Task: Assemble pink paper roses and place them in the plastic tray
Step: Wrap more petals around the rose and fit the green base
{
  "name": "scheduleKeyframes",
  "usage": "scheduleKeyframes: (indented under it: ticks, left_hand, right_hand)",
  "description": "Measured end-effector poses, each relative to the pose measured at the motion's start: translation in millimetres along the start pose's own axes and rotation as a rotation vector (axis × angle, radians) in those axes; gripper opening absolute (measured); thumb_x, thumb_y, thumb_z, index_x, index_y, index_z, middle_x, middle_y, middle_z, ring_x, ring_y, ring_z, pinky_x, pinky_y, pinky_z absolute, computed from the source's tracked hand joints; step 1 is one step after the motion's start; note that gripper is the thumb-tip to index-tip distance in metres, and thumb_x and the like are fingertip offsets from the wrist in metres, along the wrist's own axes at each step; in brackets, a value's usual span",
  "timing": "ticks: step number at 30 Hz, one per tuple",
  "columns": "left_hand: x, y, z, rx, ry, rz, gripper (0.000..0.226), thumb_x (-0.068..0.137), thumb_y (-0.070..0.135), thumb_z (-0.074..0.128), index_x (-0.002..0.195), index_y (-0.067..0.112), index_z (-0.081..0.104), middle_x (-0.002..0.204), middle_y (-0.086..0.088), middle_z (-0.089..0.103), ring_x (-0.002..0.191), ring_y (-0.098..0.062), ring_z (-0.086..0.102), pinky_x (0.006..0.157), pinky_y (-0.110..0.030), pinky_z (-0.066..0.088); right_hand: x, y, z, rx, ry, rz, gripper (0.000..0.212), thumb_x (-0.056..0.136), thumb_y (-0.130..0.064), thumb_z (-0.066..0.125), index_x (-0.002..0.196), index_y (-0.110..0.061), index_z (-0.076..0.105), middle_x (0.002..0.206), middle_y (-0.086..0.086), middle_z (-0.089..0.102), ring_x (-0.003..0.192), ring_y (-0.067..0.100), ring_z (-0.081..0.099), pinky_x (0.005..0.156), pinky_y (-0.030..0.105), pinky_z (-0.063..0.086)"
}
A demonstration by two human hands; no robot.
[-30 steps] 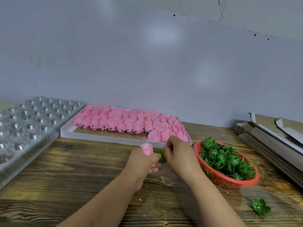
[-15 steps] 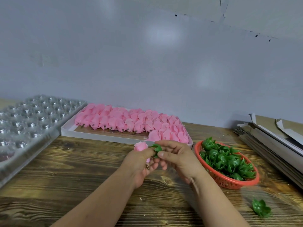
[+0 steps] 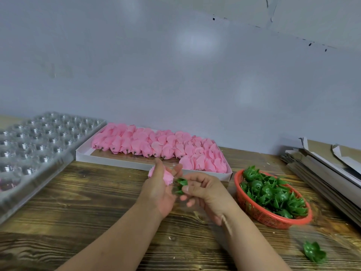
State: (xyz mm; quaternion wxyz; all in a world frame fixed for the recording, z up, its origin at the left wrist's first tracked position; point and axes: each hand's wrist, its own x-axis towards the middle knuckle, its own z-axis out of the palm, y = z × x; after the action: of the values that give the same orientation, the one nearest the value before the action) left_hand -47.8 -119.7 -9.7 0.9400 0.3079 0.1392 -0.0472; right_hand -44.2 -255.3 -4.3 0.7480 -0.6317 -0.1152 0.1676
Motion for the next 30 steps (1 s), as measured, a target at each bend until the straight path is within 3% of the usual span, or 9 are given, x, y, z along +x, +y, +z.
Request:
scheduleKeyframes:
  ticks: [3, 7, 9, 12, 15, 18, 24, 26, 30]
  left_hand:
    - [-1, -3, 1, 0.026, -0.041, -0.035, 0.064, 0.089, 0.063, 0.042, 0.093, 0.005, 0.068, 0.086, -0.016, 0.072, 0.070, -0.033, 0.070, 0.045, -0.032, 0.051]
    - [-6, -4, 6, 0.031, -0.055, 0.013, 0.058, 0.091, 0.057, 0.045, 0.079, 0.005, 0.065, 0.069, -0.013, 0.073, 0.062, -0.031, 0.072, 0.047, -0.037, 0.057]
    - [-6, -6, 6, 0.067, -0.027, 0.081, 0.052, 0.092, 0.053, 0.046, 0.076, 0.006, 0.061, 0.072, -0.009, 0.074, 0.066, -0.027, 0.073, 0.052, -0.037, 0.057]
    - [-5, -8, 6, 0.138, 0.002, 0.179, 0.044, 0.090, 0.049, 0.048, 0.072, 0.010, 0.057, 0.087, -0.005, 0.075, 0.088, -0.024, 0.071, 0.071, -0.038, 0.056]
    - [-10, -8, 9, 0.184, -0.019, 0.197, 0.050, 0.085, 0.051, 0.050, 0.084, 0.002, 0.059, 0.100, -0.008, 0.071, 0.106, -0.027, 0.063, 0.084, -0.043, 0.054]
    - [-16, -6, 12, 0.207, -0.039, 0.178, 0.073, 0.081, 0.054, 0.049, 0.117, -0.010, 0.055, 0.119, -0.017, 0.065, 0.115, -0.032, 0.060, 0.097, -0.049, 0.050]
    - [-16, -3, 11, 0.242, -0.021, 0.155, 0.070, 0.093, 0.053, 0.042, 0.127, -0.009, 0.050, 0.120, -0.016, 0.065, 0.107, -0.034, 0.065, 0.085, -0.046, 0.055]
    - [-15, -4, 10, 0.261, -0.027, 0.160, 0.069, 0.094, 0.053, 0.041, 0.123, -0.008, 0.052, 0.119, -0.016, 0.066, 0.099, -0.033, 0.068, 0.076, -0.044, 0.056]
    - [-10, -5, 7, 0.247, -0.036, 0.196, 0.052, 0.091, 0.052, 0.043, 0.088, 0.003, 0.059, 0.116, -0.015, 0.068, 0.097, -0.032, 0.069, 0.080, -0.046, 0.055]
  right_hand:
    - [0, 1, 6, 0.024, -0.002, -0.034, 0.024, 0.077, 0.016, 0.059, 0.100, 0.007, 0.060, 0.067, 0.015, 0.067, 0.052, 0.018, 0.064, 0.044, 0.020, 0.052]
    - [0, 1, 10, 0.063, 0.023, -0.022, 0.024, 0.077, 0.015, 0.060, 0.101, 0.008, 0.060, 0.066, 0.016, 0.066, 0.055, 0.019, 0.067, 0.050, 0.021, 0.056]
    - [0, 0, 11, 0.082, 0.041, -0.011, 0.021, 0.078, 0.014, 0.060, 0.097, 0.005, 0.061, 0.066, 0.016, 0.067, 0.055, 0.019, 0.067, 0.052, 0.021, 0.057]
    - [1, -1, 11, 0.107, 0.079, -0.008, 0.017, 0.081, 0.014, 0.058, 0.085, -0.001, 0.064, 0.068, 0.017, 0.068, 0.056, 0.019, 0.068, 0.053, 0.021, 0.057]
    - [0, -2, 12, 0.100, 0.075, -0.026, 0.018, 0.082, 0.014, 0.057, 0.083, -0.001, 0.065, 0.069, 0.017, 0.068, 0.056, 0.019, 0.068, 0.053, 0.021, 0.057]
    - [-2, -3, 12, 0.060, 0.040, -0.048, 0.020, 0.082, 0.015, 0.057, 0.096, 0.004, 0.065, 0.077, 0.019, 0.069, 0.060, 0.019, 0.068, 0.058, 0.022, 0.057]
    - [-5, -5, 13, 0.037, 0.030, -0.059, 0.036, 0.078, 0.020, 0.057, 0.112, 0.009, 0.060, 0.080, 0.019, 0.067, 0.061, 0.020, 0.067, 0.062, 0.024, 0.057]
    - [-6, -6, 15, -0.010, 0.030, -0.075, 0.036, 0.078, 0.021, 0.056, 0.110, 0.007, 0.060, 0.079, 0.016, 0.067, 0.061, 0.019, 0.066, 0.061, 0.024, 0.055]
    - [-7, -6, 21, -0.031, 0.058, -0.107, 0.031, 0.077, 0.023, 0.056, 0.100, 0.003, 0.061, 0.072, 0.009, 0.069, 0.058, 0.017, 0.064, 0.058, 0.023, 0.055]
